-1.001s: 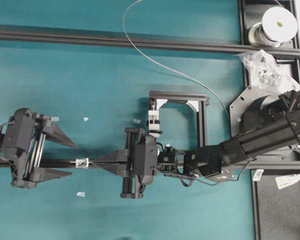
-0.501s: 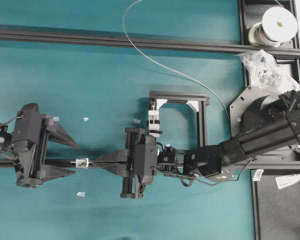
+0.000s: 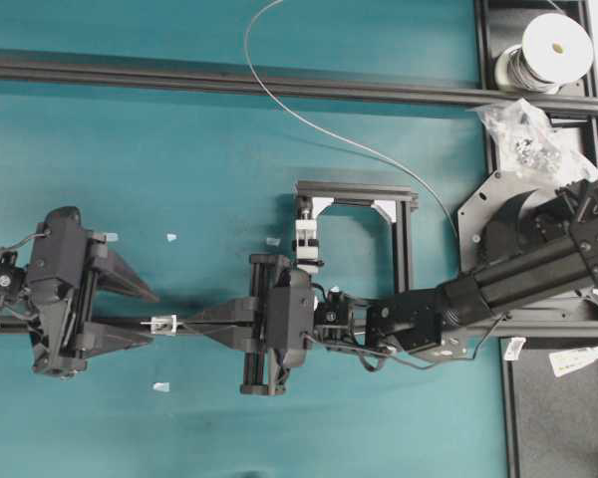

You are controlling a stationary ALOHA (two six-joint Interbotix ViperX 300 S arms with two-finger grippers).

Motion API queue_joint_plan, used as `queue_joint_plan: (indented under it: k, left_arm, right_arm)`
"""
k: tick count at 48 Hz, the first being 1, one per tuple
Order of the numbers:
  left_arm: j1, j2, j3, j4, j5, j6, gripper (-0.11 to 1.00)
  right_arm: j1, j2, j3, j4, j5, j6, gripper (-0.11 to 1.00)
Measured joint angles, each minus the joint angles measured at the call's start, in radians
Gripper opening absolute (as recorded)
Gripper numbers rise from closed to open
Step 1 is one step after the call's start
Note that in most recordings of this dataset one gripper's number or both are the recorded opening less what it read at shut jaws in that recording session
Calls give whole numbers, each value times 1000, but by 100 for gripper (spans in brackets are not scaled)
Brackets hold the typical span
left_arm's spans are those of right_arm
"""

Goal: Insert the wire through the hole in the metal fitting.
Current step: 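Bring the left gripper to the wire tip past the fitting and grasp it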

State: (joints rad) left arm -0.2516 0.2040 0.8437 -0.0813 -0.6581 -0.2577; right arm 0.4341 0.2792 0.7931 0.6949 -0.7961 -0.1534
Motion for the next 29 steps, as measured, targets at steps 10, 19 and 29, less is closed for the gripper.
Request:
queue_joint_plan:
  k: [10,19,29]
  left_arm:
    - [-3,-3,0,0,2,-25,-4]
    - [-2,-5,0,0,9,-25,-10]
    - [-3,-5,-5,0,23,-25,-10]
  right_arm:
    - [0,0,0,0,0,0,-1]
    - [0,0,0,-2,0,0,-1]
    - [0,0,0,0,0,0,-1]
